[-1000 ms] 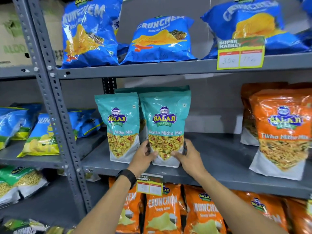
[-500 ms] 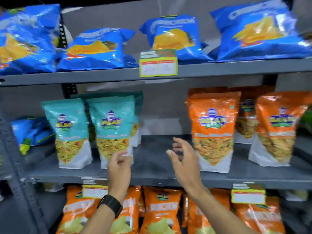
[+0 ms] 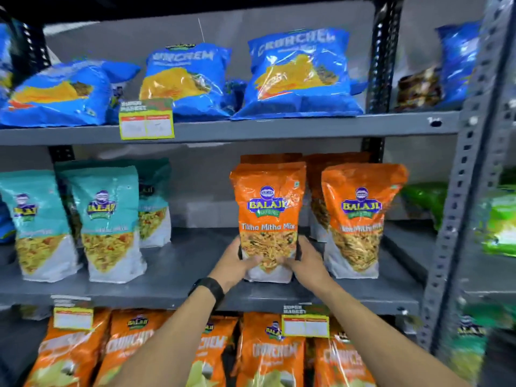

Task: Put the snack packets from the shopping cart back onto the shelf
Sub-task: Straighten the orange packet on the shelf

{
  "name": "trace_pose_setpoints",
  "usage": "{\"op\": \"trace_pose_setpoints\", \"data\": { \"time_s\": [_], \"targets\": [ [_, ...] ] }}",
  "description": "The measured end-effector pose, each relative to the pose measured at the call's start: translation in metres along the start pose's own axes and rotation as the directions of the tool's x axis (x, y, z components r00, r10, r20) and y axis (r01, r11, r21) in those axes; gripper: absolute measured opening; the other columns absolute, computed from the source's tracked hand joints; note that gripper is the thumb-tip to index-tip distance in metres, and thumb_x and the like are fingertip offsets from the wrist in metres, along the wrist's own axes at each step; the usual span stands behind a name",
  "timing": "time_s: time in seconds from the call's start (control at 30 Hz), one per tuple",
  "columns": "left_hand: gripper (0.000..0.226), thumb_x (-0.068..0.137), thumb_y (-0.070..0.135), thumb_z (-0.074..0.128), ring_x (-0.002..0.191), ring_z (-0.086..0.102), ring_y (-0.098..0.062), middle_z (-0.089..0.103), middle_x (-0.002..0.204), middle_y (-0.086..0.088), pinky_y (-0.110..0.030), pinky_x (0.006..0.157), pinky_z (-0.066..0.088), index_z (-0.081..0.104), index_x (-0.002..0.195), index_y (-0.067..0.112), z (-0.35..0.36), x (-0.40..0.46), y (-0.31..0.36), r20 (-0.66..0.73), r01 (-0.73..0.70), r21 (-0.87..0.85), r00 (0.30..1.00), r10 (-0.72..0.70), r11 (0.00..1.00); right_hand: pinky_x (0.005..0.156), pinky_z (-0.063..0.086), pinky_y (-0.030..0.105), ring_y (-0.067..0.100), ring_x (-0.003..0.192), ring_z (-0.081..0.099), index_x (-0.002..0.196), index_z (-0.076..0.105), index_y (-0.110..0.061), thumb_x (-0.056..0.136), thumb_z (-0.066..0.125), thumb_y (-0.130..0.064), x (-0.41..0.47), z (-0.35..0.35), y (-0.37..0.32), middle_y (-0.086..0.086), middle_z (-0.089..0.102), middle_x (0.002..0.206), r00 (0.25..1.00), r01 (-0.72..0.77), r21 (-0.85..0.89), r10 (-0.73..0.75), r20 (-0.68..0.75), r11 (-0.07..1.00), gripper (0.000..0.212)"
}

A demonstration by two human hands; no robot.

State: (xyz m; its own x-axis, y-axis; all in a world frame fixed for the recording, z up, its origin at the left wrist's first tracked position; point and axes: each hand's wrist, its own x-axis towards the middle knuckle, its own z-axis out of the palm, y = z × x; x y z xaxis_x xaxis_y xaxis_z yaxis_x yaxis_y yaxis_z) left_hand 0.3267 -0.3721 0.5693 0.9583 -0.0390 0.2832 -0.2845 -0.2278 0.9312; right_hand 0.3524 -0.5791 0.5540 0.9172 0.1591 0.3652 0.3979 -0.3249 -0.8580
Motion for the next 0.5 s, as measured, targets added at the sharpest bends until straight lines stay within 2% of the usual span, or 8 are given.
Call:
{"op": "trace_pose_setpoints", "data": {
  "time_s": [0.07, 0.17, 0.27, 0.33, 0.4, 0.47, 0.5],
  "targets": [
    [0.047, 0.085, 0.014, 0.079, 0.127, 0.064, -0.019, 0.072, 0.126, 0.006, -0.042, 0.111, 0.049, 0.059, 0.120, 0.037, 0.004, -0.002, -0.001, -0.009, 0.019, -0.023, 1.000, -0.019, 1.000, 0.078, 0.046, 0.020, 0.011, 0.108, 0.063, 0.125, 0.053, -0.027, 0.086, 0.080, -0.035, -0.004, -0.003, 0.000, -0.017, 0.066, 0.112, 1.000, 0.002, 0.007, -0.002, -0.011, 1.000, 0.048],
    [0.053, 0.083, 0.020, 0.081, 0.126, 0.065, -0.020, 0.072, 0.129, 0.001, -0.046, 0.111, 0.050, 0.058, 0.130, 0.028, 0.003, -0.006, -0.003, -0.019, 0.048, -0.028, 0.999, -0.049, 0.998, 0.075, 0.044, 0.014, 0.007, 0.104, 0.063, 0.122, 0.052, -0.029, 0.088, 0.078, -0.033, -0.013, -0.002, 0.003, -0.016, 0.067, 0.110, 1.000, 0.011, -0.005, -0.011, -0.016, 1.000, 0.043],
    [0.048, 0.084, 0.021, 0.081, 0.122, 0.067, -0.016, 0.073, 0.125, 0.006, -0.039, 0.107, 0.053, 0.060, 0.126, 0.031, 0.005, -0.010, -0.002, -0.063, 0.058, -0.019, 0.996, -0.060, 0.998, 0.082, 0.046, 0.019, 0.011, 0.111, 0.063, 0.127, 0.052, -0.026, 0.090, 0.075, -0.025, -0.013, 0.003, 0.001, -0.013, 0.067, 0.115, 1.000, 0.007, 0.018, -0.007, -0.031, 1.000, 0.043],
    [0.043, 0.086, 0.019, 0.079, 0.123, 0.066, -0.016, 0.074, 0.121, 0.010, -0.031, 0.102, 0.055, 0.060, 0.121, 0.036, 0.006, -0.012, 0.000, -0.085, 0.056, -0.012, 0.995, -0.057, 0.998, 0.081, 0.045, 0.016, 0.012, 0.115, 0.062, 0.132, 0.051, -0.024, 0.091, 0.074, -0.022, -0.013, 0.006, -0.003, -0.013, 0.065, 0.116, 1.000, 0.006, 0.040, -0.004, -0.028, 0.999, 0.047],
    [0.047, 0.087, 0.018, 0.078, 0.126, 0.064, -0.019, 0.071, 0.126, 0.006, -0.038, 0.107, 0.052, 0.058, 0.127, 0.032, 0.006, -0.013, 0.002, -0.081, 0.061, 0.007, 0.995, -0.060, 0.998, 0.080, 0.044, 0.012, 0.014, 0.118, 0.062, 0.132, 0.050, -0.025, 0.092, 0.073, -0.022, -0.014, 0.007, -0.006, -0.013, 0.064, 0.117, 1.000, 0.003, 0.048, -0.003, -0.012, 0.999, 0.047],
    [0.061, 0.085, 0.014, 0.079, 0.130, 0.060, -0.020, 0.067, 0.134, 0.001, -0.045, 0.112, 0.048, 0.051, 0.139, 0.025, 0.006, -0.017, 0.006, -0.100, 0.042, -0.014, 0.994, -0.044, 0.999, 0.090, 0.049, 0.020, 0.013, 0.120, 0.061, 0.135, 0.050, -0.026, 0.092, 0.073, -0.024, -0.019, 0.004, -0.008, -0.012, 0.065, 0.121, 0.999, 0.034, 0.013, -0.034, -0.013, 0.999, 0.049],
    [0.068, 0.084, 0.012, 0.080, 0.128, 0.060, -0.018, 0.065, 0.134, 0.002, -0.043, 0.109, 0.049, 0.048, 0.143, 0.024, 0.008, -0.021, 0.009, -0.168, 0.019, -0.046, 0.985, -0.026, 0.999, 0.096, 0.050, 0.026, 0.011, 0.120, 0.060, 0.137, 0.050, -0.025, 0.091, 0.074, -0.026, -0.024, 0.000, -0.008, -0.012, 0.065, 0.125, 0.997, 0.061, -0.016, -0.062, -0.040, 0.998, 0.052]
  ]
}}
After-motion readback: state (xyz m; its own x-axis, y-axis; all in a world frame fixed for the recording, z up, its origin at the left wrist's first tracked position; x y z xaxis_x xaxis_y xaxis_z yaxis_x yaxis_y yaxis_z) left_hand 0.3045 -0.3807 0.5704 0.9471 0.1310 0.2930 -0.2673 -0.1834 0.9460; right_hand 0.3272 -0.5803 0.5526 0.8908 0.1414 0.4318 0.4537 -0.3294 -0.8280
